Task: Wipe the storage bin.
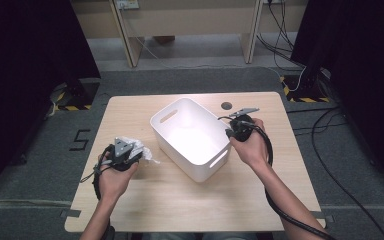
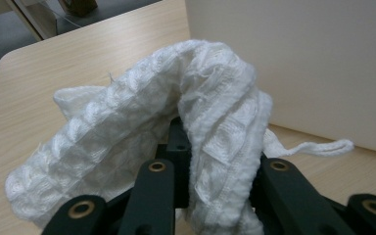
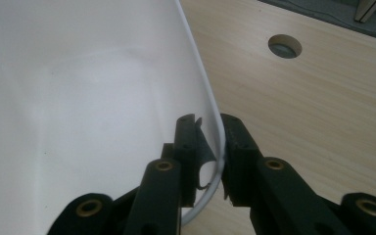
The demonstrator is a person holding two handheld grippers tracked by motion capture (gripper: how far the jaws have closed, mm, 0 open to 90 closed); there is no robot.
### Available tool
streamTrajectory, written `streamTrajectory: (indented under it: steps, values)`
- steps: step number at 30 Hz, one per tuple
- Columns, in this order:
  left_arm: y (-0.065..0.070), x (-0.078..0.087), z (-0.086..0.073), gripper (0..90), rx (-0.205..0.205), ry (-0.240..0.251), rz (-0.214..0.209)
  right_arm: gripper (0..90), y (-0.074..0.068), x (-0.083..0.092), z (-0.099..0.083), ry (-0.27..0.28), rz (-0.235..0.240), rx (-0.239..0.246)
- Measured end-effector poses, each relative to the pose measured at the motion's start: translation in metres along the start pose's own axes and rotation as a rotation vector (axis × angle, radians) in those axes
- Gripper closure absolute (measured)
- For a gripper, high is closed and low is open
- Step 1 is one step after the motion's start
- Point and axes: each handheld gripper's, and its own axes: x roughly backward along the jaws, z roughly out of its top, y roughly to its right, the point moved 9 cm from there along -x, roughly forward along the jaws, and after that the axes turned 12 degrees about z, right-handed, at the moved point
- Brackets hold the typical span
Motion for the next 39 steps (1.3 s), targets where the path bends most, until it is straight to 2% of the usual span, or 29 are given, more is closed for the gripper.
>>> streamTrajectory:
  steps: [4, 7, 11, 12, 14, 16, 18, 21, 23, 25, 27, 30, 34, 39]
  values:
    - [0.000, -0.003, 0.004, 74.7, -0.006, 0.002, 0.000, 81.8, 0.001, 0.000, 0.000, -0.007, 0.034, 0.002]
    - [-0.003, -0.009, 0.006, 74.7, -0.010, -0.006, 0.007, 83.2, 0.004, 0.001, 0.000, -0.019, 0.043, 0.054]
    - [-0.005, -0.015, 0.008, 74.7, -0.014, -0.015, 0.013, 82.4, 0.008, 0.000, 0.001, -0.028, 0.095, 0.105]
    - [-0.005, -0.017, 0.008, 74.7, -0.014, -0.013, 0.015, 79.5, 0.008, 0.001, 0.001, -0.025, 0.093, 0.105]
    - [-0.007, -0.019, 0.008, 74.7, -0.018, -0.018, 0.020, 69.9, 0.006, 0.007, 0.005, 0.013, 0.103, 0.088]
    - [-0.010, -0.023, 0.008, 74.7, -0.025, -0.022, 0.030, 67.0, 0.003, 0.018, 0.007, 0.051, 0.107, 0.076]
    - [-0.011, -0.026, 0.009, 74.6, -0.033, -0.016, 0.027, 66.8, 0.002, 0.031, 0.006, 0.084, 0.108, 0.052]
    - [-0.013, -0.031, 0.009, 74.6, -0.035, -0.010, 0.035, 70.7, 0.006, 0.045, 0.000, 0.104, 0.080, 0.035]
    - [-0.013, -0.033, 0.009, 74.6, -0.043, -0.010, 0.035, 75.1, 0.011, 0.052, -0.008, 0.089, 0.068, 0.005]
    - [-0.012, -0.036, 0.010, 74.6, -0.048, -0.006, 0.031, 78.0, 0.015, 0.053, -0.018, 0.051, 0.057, -0.027]
    - [-0.012, -0.039, 0.010, 74.6, -0.065, -0.008, 0.026, 79.8, 0.014, 0.049, -0.030, 0.008, 0.067, -0.050]
    - [-0.010, -0.044, 0.012, 74.6, -0.092, -0.002, 0.006, 80.9, 0.005, 0.041, -0.042, -0.038, 0.104, -0.058]
    - [-0.005, -0.047, 0.016, 74.6, -0.124, 0.011, -0.027, 83.1, -0.006, 0.032, -0.043, -0.059, 0.138, -0.056]
    - [-0.003, -0.047, 0.016, 74.8, -0.161, 0.009, -0.041, 84.3, -0.006, 0.024, -0.036, -0.071, 0.114, -0.039]
